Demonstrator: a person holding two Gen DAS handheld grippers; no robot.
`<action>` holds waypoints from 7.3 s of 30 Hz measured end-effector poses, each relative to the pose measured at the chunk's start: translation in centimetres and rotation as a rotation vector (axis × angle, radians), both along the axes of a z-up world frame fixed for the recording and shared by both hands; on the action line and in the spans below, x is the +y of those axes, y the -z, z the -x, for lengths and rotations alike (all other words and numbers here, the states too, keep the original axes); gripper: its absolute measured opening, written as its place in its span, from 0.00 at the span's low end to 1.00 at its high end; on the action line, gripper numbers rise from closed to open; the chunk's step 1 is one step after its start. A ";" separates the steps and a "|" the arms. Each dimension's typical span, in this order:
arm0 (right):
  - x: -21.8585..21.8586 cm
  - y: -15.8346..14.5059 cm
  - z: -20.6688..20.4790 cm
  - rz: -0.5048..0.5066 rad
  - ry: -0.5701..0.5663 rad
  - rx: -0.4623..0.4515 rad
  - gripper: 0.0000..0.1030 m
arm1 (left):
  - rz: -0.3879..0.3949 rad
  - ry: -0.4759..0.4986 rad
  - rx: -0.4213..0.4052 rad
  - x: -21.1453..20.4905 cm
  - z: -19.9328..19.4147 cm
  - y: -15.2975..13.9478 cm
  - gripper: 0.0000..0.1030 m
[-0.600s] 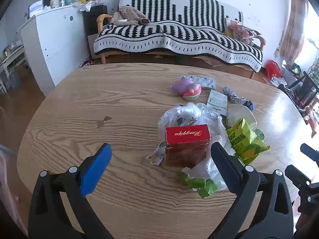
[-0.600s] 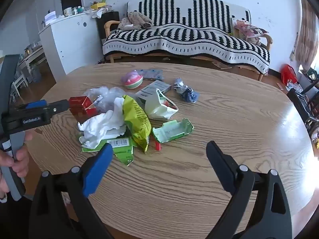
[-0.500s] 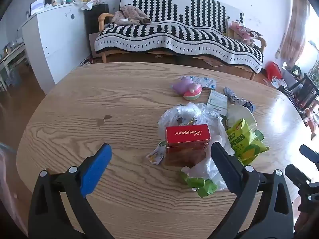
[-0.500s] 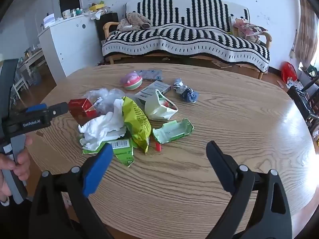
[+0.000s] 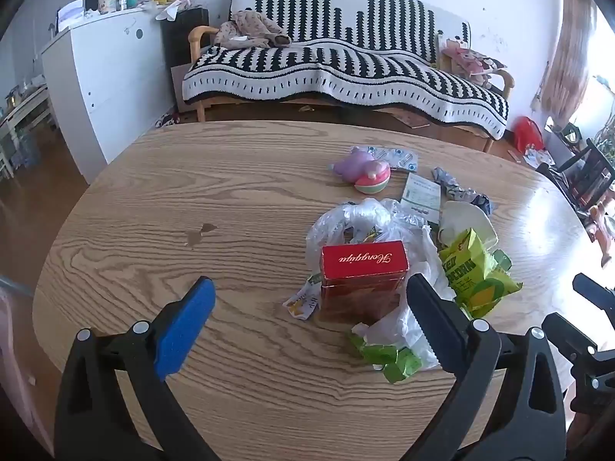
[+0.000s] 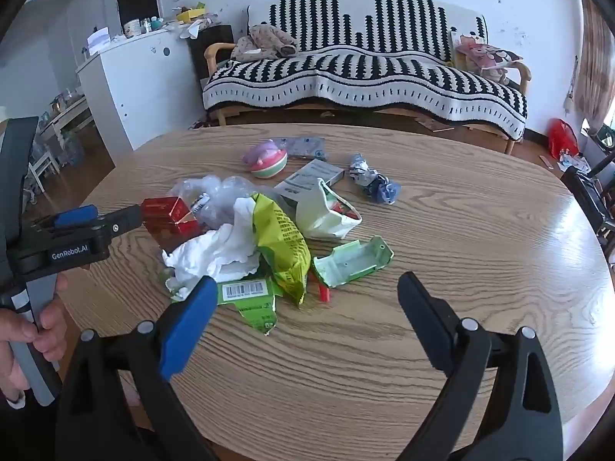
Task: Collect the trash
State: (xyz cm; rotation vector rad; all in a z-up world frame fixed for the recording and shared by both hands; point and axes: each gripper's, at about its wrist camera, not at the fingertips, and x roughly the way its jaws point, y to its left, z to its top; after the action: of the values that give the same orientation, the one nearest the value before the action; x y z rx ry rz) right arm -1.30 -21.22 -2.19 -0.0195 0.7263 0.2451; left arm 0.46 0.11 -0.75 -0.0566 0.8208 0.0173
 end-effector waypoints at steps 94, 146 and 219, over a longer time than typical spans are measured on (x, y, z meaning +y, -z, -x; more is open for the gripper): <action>1.7 2.7 -3.0 0.032 -0.022 0.037 0.88 | -0.027 0.035 0.043 -1.2 -0.7 1.0 0.94; -38.8 -0.7 23.0 -0.169 0.701 -0.089 0.26 | 0.223 0.861 0.000 -36.7 13.1 -2.0 0.54; -5.0 3.9 -2.8 -0.083 0.066 0.086 0.89 | 0.009 0.246 -0.019 3.5 1.8 0.6 0.92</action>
State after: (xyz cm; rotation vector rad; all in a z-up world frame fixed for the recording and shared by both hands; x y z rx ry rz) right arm 1.46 -26.22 -6.13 0.0941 0.8005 0.2142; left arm -1.29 3.57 -1.35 0.0356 0.8042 -0.2186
